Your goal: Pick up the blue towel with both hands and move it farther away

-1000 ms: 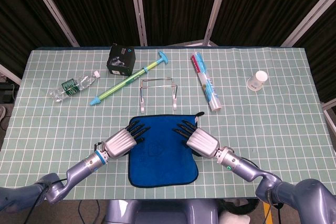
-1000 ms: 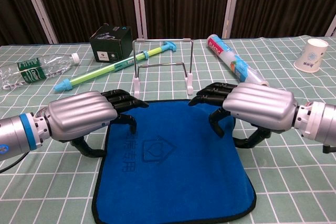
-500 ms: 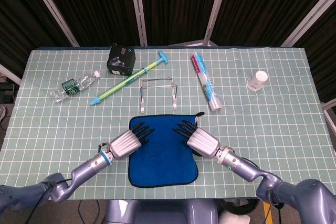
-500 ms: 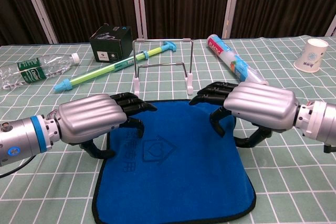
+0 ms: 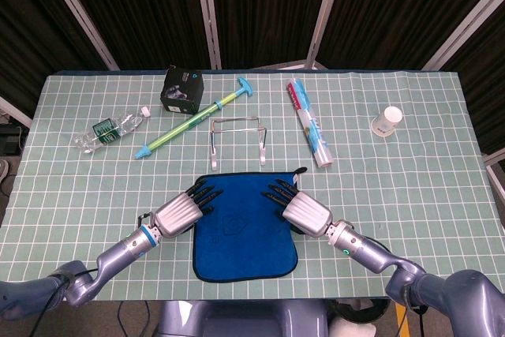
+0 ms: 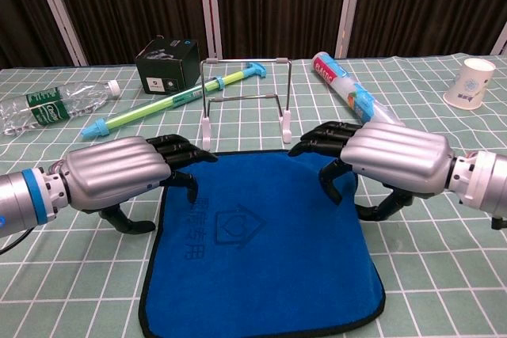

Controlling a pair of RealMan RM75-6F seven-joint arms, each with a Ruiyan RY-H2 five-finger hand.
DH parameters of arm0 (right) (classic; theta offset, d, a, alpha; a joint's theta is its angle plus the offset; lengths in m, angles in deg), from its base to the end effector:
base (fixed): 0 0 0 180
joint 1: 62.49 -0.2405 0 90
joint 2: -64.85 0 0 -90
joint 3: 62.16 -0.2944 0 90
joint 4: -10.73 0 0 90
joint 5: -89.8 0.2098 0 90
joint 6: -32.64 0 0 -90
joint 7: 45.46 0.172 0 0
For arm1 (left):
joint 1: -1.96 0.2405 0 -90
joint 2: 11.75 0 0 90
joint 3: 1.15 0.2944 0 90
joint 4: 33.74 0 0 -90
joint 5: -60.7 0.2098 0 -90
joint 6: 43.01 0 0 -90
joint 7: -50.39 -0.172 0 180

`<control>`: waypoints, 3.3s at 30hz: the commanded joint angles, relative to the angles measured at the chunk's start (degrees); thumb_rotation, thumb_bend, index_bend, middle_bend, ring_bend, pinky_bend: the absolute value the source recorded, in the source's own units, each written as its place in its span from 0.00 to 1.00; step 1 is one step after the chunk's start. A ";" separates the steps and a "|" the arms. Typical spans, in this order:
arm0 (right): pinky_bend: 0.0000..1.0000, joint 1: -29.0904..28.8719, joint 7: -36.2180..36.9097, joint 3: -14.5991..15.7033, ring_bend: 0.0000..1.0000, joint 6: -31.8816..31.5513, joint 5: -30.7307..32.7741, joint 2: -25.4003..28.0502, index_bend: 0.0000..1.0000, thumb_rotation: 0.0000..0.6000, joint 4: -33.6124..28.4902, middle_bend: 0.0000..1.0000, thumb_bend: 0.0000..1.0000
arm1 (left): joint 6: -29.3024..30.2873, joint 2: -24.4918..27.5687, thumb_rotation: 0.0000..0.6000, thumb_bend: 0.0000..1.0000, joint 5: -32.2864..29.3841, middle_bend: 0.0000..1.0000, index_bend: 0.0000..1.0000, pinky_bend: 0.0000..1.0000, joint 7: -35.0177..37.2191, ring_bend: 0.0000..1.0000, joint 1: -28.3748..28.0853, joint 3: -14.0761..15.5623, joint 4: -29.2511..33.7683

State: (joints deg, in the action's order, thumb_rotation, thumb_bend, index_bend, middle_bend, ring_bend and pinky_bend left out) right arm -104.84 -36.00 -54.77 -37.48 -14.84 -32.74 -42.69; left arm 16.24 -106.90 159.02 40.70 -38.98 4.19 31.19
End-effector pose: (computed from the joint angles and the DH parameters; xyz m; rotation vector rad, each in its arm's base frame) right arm -0.1998 -0.3504 -0.0709 2.3180 -0.4651 1.1139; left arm -0.2037 0.3351 -0.0855 -2.3343 -0.3961 -0.8657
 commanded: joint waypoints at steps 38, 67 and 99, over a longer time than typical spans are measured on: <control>0.00 0.58 0.28 0.17 0.00 -1.63 -0.50 1.24 0.63 1.00 -0.62 0.08 0.43 | -0.14 -3.64 1.00 0.52 -1.90 0.00 0.65 0.00 1.62 0.00 -0.65 -1.43 -1.35; 0.00 -8.04 -7.32 -15.50 0.00 3.54 8.12 13.10 0.63 1.00 -20.96 0.08 0.43 | 6.87 10.20 1.00 0.55 -9.85 0.00 0.71 0.00 -2.89 0.00 -1.78 -15.53 20.00; 0.00 -22.28 -1.79 -28.13 0.00 17.65 24.16 8.99 0.63 1.00 -8.11 0.09 0.42 | 5.24 17.42 1.00 0.55 -26.88 0.00 0.71 0.00 -4.66 0.00 -6.98 -28.30 20.54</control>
State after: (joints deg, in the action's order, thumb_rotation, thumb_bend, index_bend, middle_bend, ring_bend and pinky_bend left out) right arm -126.90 -38.24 -83.06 -19.97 8.97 -23.19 -51.56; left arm 21.56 -89.19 132.33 35.88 -45.89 -24.46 52.22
